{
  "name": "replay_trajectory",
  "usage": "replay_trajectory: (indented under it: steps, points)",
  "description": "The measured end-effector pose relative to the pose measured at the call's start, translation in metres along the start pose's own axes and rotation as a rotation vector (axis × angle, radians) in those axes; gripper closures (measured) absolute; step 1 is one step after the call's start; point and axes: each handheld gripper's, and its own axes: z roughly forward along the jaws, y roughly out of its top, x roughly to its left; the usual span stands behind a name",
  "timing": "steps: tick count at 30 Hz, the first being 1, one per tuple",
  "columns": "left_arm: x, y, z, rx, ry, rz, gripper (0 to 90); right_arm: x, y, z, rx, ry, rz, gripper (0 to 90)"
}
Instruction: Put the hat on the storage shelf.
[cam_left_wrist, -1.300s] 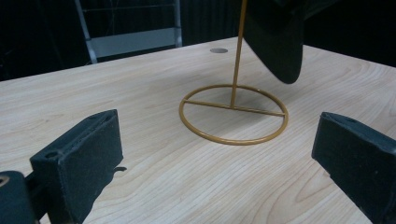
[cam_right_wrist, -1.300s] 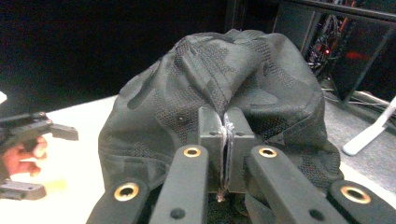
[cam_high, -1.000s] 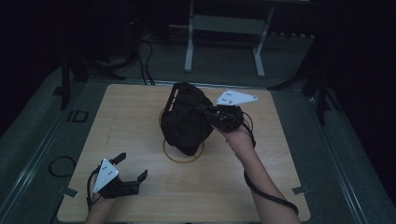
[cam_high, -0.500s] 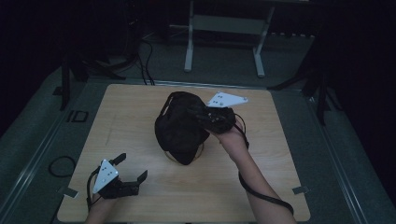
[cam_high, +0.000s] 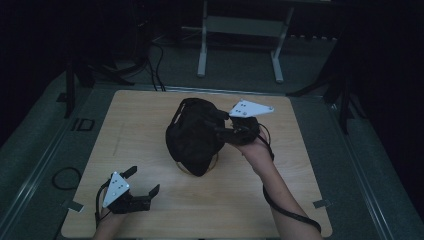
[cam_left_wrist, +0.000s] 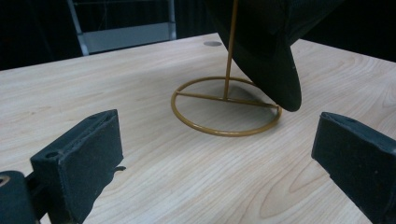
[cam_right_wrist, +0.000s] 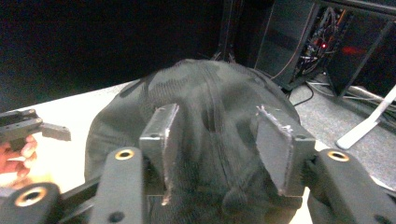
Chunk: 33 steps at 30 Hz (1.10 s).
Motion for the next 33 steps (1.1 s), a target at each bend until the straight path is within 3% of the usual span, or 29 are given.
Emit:
replay_trajectory:
  steps: [7,9,10,11,12,14,21,33]
  points:
    - [0.002,-0.005,0.000,0.013,-0.001,0.010,2.3,-0.004,-0.005,-0.007,0.009,0.017,0.007,38.4]
    - [0.002,-0.006,0.000,0.012,0.000,0.002,2.3,-0.004,-0.006,-0.008,0.010,0.009,0.015,32.7]
    - [0.002,-0.006,-0.001,0.011,0.002,0.002,2.3,-0.007,-0.007,-0.010,-0.006,0.036,0.049,28.0]
    - [0.002,-0.006,-0.001,0.008,0.002,-0.002,2.3,-0.007,-0.007,-0.010,-0.006,0.036,0.049,28.0]
    - [0.003,-0.007,-0.002,0.004,0.006,-0.005,2.4,-0.008,-0.009,-0.011,-0.018,0.045,0.071,20.0]
    - [0.003,-0.007,-0.002,0.007,0.011,-0.003,2.3,-0.008,-0.011,-0.012,-0.017,0.056,0.062,15.5]
    - [0.009,-0.014,-0.004,0.021,0.024,-0.004,2.3,-0.012,-0.022,-0.014,-0.014,0.072,0.043,13.1]
    - [0.010,-0.014,-0.007,0.015,0.033,-0.010,2.3,-0.015,-0.047,-0.021,0.018,0.050,0.011,13.2]
